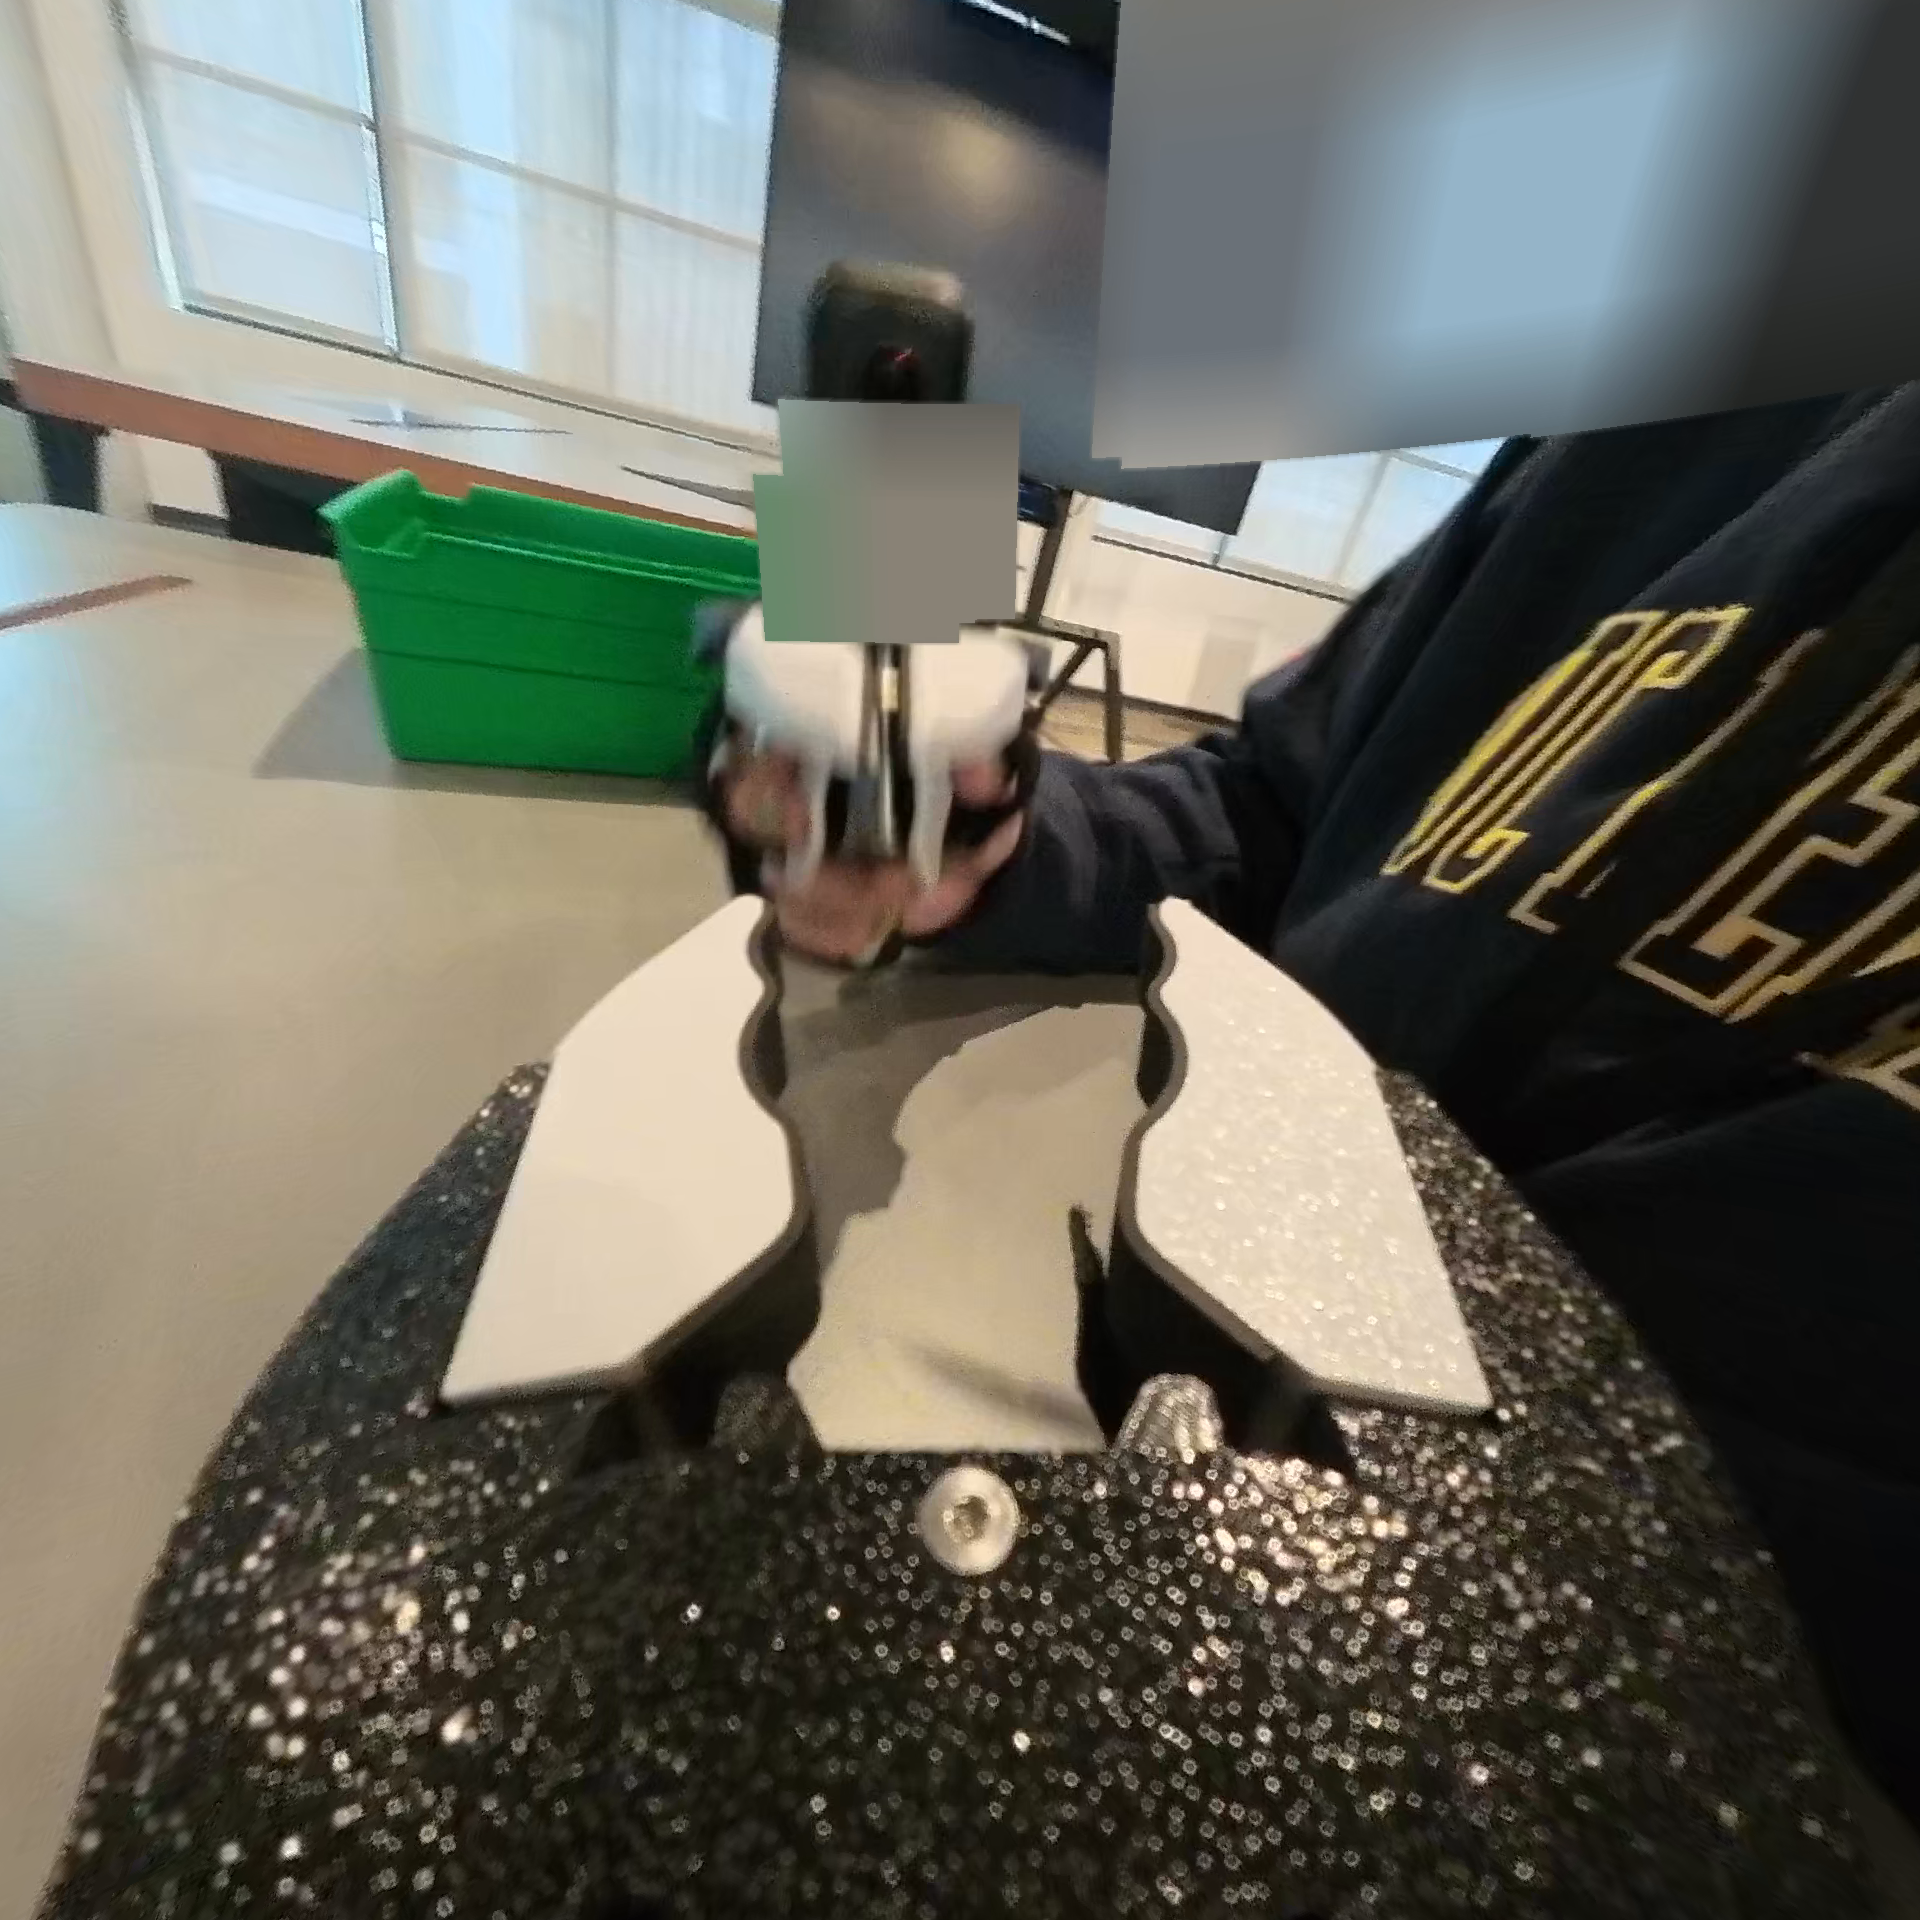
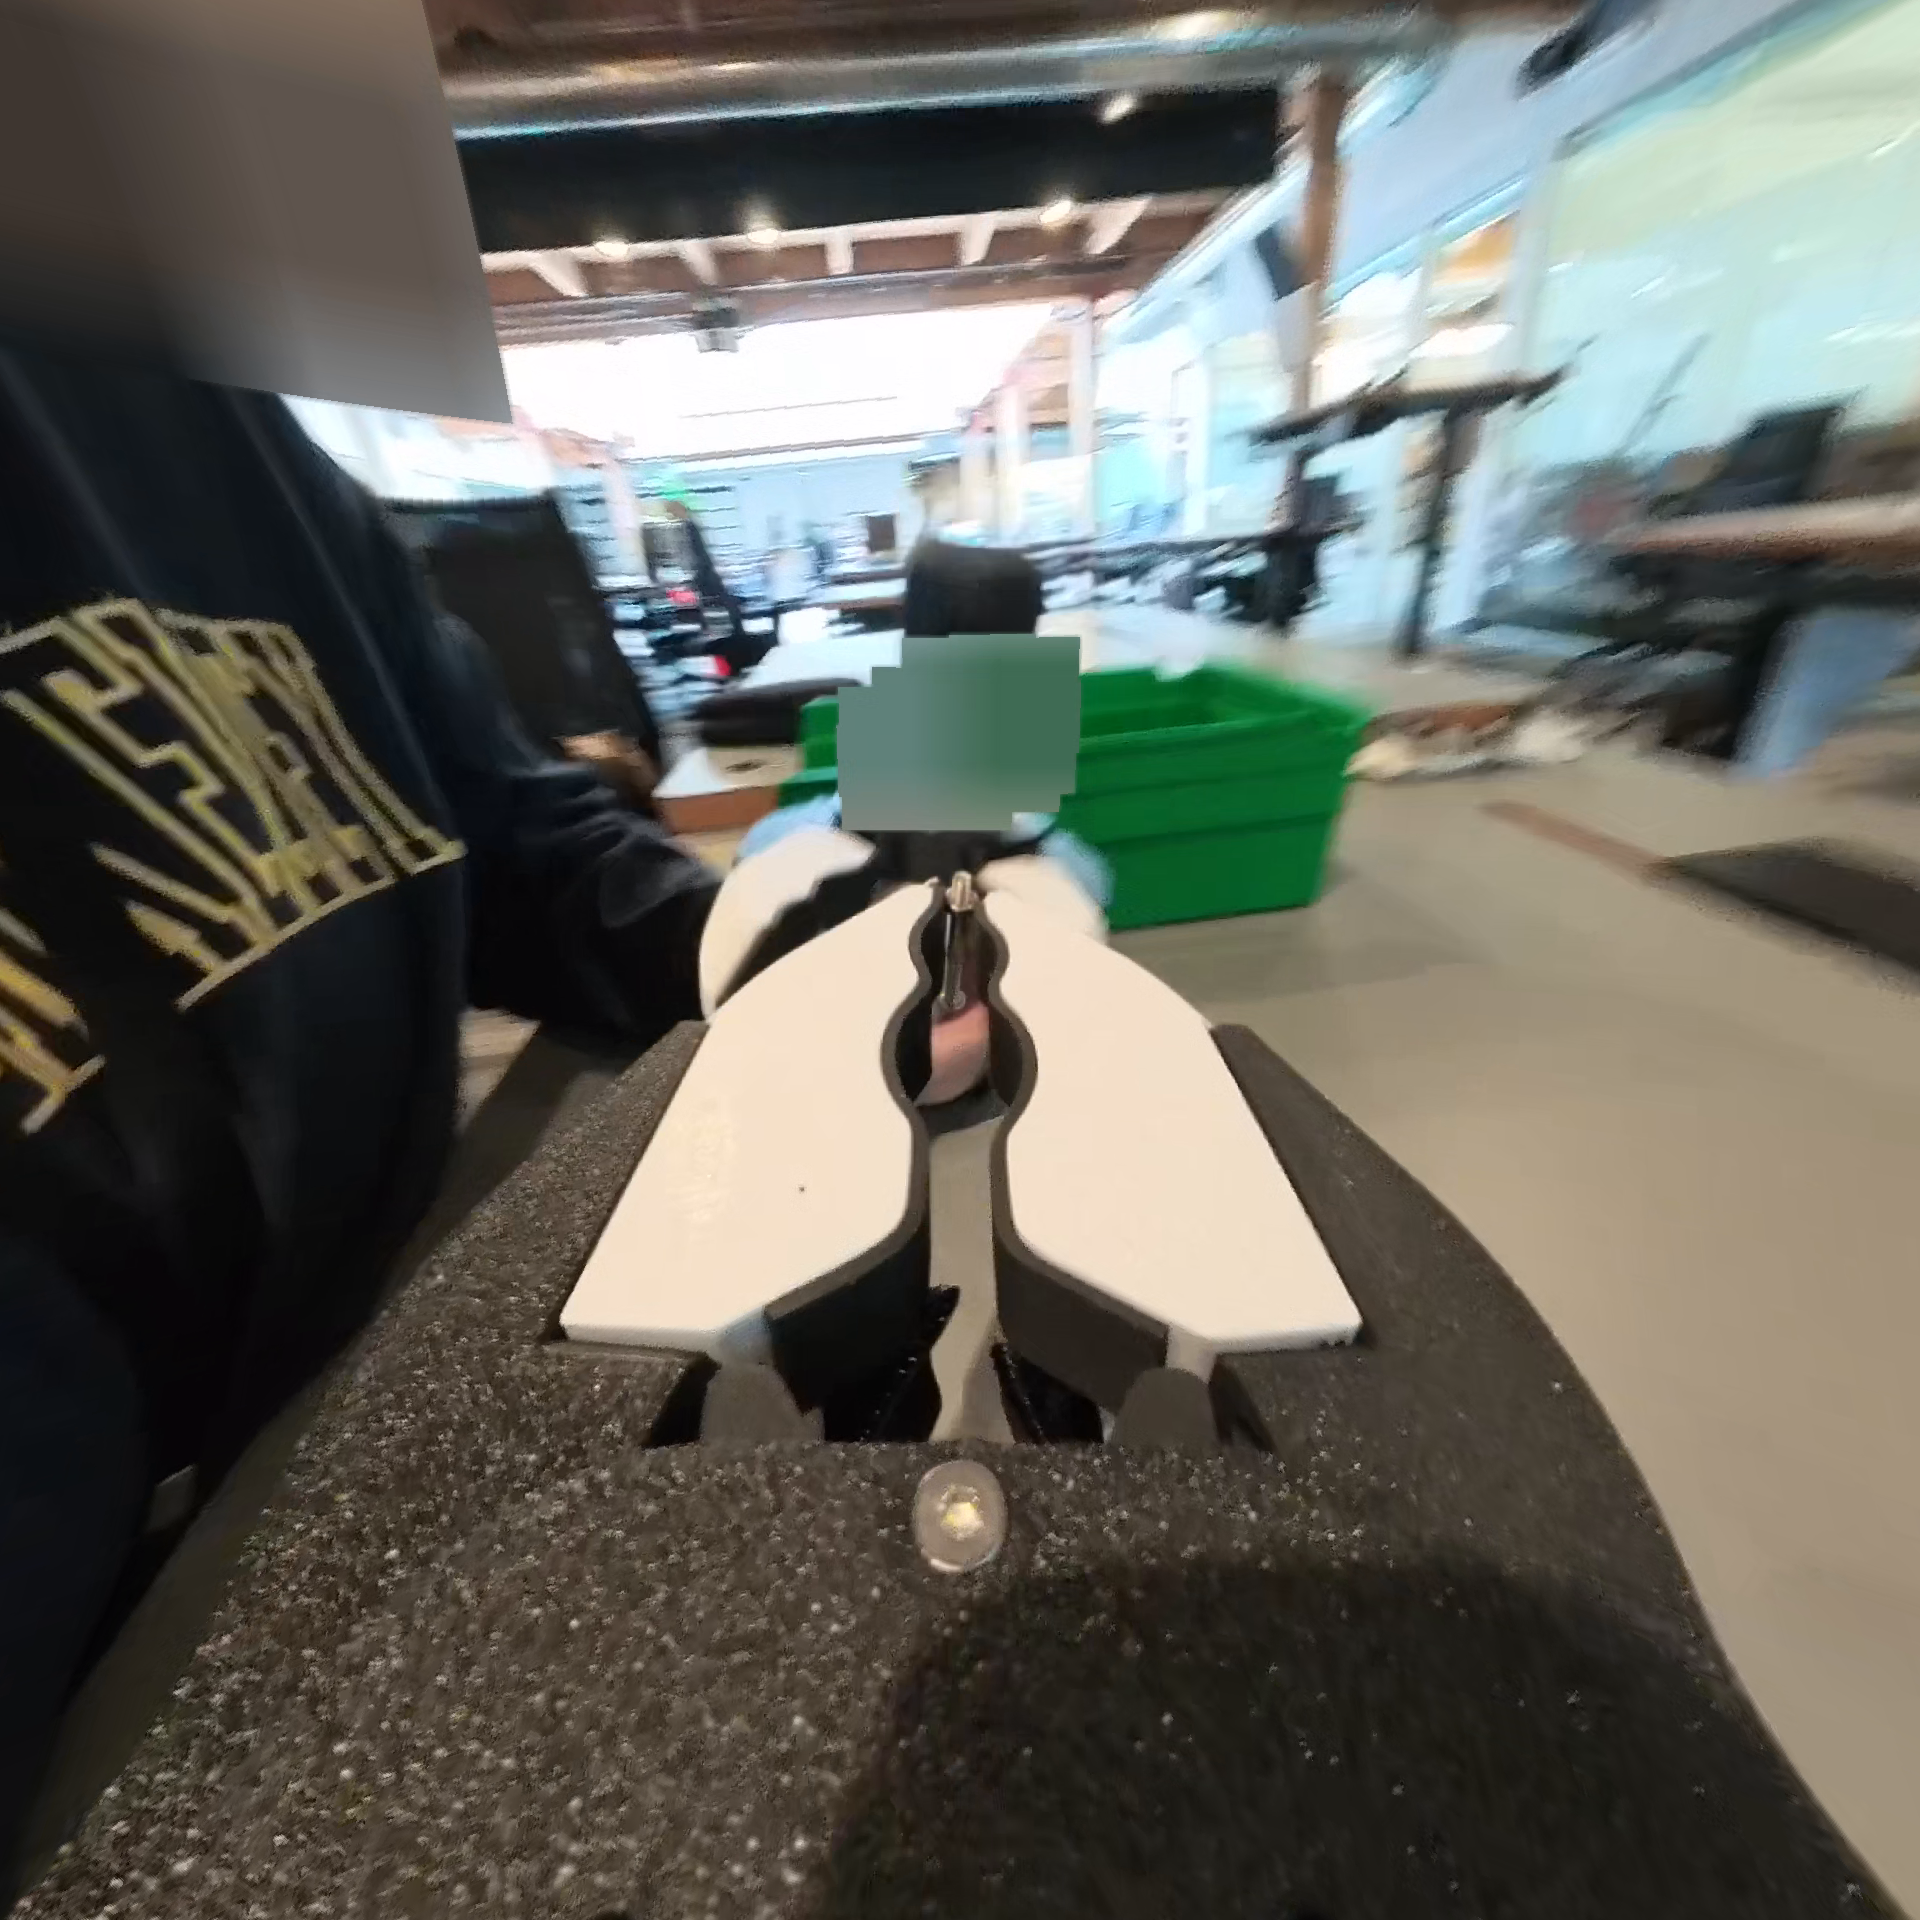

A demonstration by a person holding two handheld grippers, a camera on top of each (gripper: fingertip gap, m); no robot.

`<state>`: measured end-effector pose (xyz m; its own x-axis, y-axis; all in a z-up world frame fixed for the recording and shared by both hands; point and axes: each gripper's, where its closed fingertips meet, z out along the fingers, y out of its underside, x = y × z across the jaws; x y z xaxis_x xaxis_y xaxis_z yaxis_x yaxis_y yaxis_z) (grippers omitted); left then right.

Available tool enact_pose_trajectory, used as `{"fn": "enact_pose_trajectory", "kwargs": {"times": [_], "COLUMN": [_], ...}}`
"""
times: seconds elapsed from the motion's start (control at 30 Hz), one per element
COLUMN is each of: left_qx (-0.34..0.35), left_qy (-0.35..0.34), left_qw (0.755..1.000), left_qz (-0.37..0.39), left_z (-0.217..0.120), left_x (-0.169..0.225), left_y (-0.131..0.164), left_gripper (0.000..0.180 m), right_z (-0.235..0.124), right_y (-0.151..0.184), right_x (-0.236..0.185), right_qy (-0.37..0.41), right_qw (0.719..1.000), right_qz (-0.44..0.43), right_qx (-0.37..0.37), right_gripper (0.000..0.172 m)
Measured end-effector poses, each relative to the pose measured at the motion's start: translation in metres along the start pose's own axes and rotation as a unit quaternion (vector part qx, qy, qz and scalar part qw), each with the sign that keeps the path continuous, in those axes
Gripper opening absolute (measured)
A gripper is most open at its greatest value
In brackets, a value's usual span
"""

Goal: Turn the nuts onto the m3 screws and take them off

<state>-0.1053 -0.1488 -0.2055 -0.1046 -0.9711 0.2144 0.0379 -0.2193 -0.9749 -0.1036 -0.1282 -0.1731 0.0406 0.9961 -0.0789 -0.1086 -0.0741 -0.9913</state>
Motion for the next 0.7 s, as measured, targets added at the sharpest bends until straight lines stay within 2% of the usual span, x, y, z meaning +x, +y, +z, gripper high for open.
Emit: {"fn": "enact_pose_trajectory", "kwargs": {"times": [0.1, 0.17, 0.23, 0.3, 0.37, 0.47, 0.63, 0.7], "left_qx": [0.018, 0.025, 0.029, 0.030, 0.030, 0.030, 0.020, 0.017], "left_qy": [-0.020, -0.033, -0.039, -0.043, -0.044, -0.049, -0.056, -0.055], "left_qw": [1.000, 0.999, 0.999, 0.999, 0.999, 0.998, 0.998, 0.998], "left_qz": [0.007, 0.005, 0.002, 0.001, 0.001, 0.006, 0.019, 0.019], "left_z": [-0.005, -0.006, -0.007, -0.007, -0.007, -0.007, -0.006, -0.005], "left_x": [-0.005, -0.009, -0.011, -0.012, -0.013, -0.013, -0.012, -0.012], "left_y": [-0.005, -0.006, -0.007, -0.007, -0.007, -0.007, -0.005, -0.004], "left_gripper": [0.068, 0.070, 0.071, 0.070, 0.068, 0.062, 0.058, 0.058], "right_z": [-0.041, -0.091, -0.160, -0.241, -0.303, -0.366, -0.406, -0.410], "right_y": [-0.045, -0.070, -0.079, -0.074, -0.048, 0.004, 0.057, 0.069], "right_x": [0.019, 0.042, 0.068, 0.089, 0.101, 0.110, 0.125, 0.127], "right_qy": [0.121, 0.247, 0.384, 0.495, 0.523, 0.509, 0.495, 0.492], "right_qw": [0.989, 0.959, 0.897, 0.810, 0.753, 0.691, 0.641, 0.638], "right_qz": [-0.079, -0.112, -0.103, -0.071, 0.017, 0.144, 0.201, 0.218], "right_qx": [-0.023, -0.084, -0.191, -0.307, -0.400, -0.493, -0.551, -0.551], "right_gripper": [0.005, 0.005, 0.005, 0.004, 0.005, 0.005, 0.005, 0.005]}}
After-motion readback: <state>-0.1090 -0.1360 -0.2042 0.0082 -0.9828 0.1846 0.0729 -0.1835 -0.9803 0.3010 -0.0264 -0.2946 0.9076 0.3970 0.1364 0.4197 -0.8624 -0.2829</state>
